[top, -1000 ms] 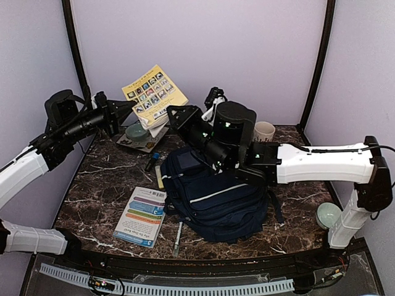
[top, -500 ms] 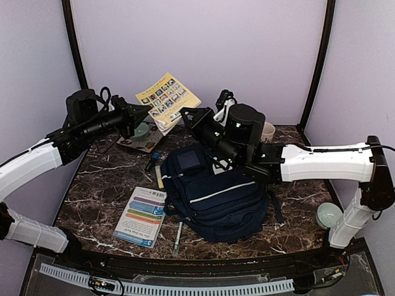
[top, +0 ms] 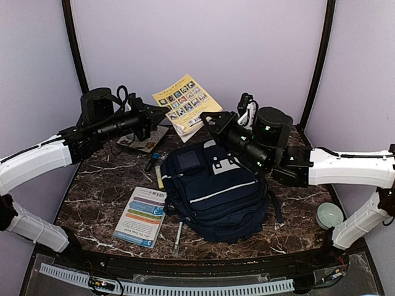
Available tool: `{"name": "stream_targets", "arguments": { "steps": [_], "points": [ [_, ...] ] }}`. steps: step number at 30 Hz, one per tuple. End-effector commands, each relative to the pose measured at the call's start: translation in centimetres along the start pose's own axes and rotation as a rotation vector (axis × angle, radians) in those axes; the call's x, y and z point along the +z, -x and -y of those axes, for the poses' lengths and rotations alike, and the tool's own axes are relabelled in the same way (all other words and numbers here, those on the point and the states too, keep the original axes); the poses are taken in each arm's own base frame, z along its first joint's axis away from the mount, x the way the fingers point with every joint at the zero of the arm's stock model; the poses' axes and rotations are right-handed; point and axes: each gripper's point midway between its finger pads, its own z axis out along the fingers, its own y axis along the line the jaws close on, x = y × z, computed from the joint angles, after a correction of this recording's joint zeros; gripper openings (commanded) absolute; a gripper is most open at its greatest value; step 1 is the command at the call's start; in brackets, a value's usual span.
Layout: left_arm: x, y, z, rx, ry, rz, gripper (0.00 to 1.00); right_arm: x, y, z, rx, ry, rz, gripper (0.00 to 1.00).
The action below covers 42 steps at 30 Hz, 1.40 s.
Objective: Pack the student bag
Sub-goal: Pass from the left arm to the right, then pick up the largest pocket of the bag from the student bag.
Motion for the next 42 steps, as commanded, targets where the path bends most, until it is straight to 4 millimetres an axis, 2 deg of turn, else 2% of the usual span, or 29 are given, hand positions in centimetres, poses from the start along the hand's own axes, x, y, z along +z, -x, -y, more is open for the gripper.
{"name": "stream_targets", "arguments": {
  "steps": [1,5,9,13,16,19,21,27,30,31,34,37,42],
  "points": [
    [0.6,-1.2,2.8,0.059,-0.067,-0.011,0.00,-0.7,1.4,-0.6,0.015,0.043,0.004,0.16],
    [1.7,-2.4,2.8,0.069,-0.058,-0.014,0.00,-1.4,1.9,-0.4,0.015,0.053,-0.001,0.15],
    [2.3,-3.2,2.7,0.084,-0.041,0.001,0.00,-2.8,2.6,-0.2,0.006,0.064,0.000,0.01],
    [2.6,-4.0,2.6,0.126,-0.045,-0.010,0.02,-4.7,3.5,0.4,-0.030,0.053,0.013,0.00],
    [2.3,-4.9,1.9,0.188,-0.019,-0.046,0.16,-6.4,4.2,1.7,-0.044,0.011,0.040,0.00],
    [1.3,-5.2,0.9,0.266,0.049,-0.069,0.41,-8.2,5.5,3.3,-0.072,-0.071,0.084,0.00],
    [0.7,-5.3,-0.1,0.322,0.111,-0.080,0.53,-9.5,6.6,4.0,-0.114,-0.122,0.116,0.00],
    [0.2,-5.0,-1.5,0.556,0.258,-0.139,0.67,-13.0,9.7,5.7,-0.266,-0.310,0.172,0.00],
    [1.0,-5.2,-1.5,0.699,0.270,-0.187,0.88,-14.6,11.1,5.8,-0.339,-0.401,0.171,0.00],
    [1.4,-5.3,-1.4,0.748,0.269,-0.209,0.92,-15.3,11.5,6.1,-0.363,-0.442,0.164,0.00],
    [2.8,-5.9,-1.8,0.862,0.311,-0.302,0.93,-17.6,12.8,7.0,-0.389,-0.574,0.157,0.00],
    [3.8,-7.2,-2.9,0.978,0.333,-0.400,0.93,-20.0,13.4,8.2,-0.379,-0.673,0.147,0.00],
    [5.7,-12.0,-4.0,1.147,0.281,-0.549,0.93,-24.3,14.2,9.7,-0.251,-0.767,0.170,0.00]
  ]
}}
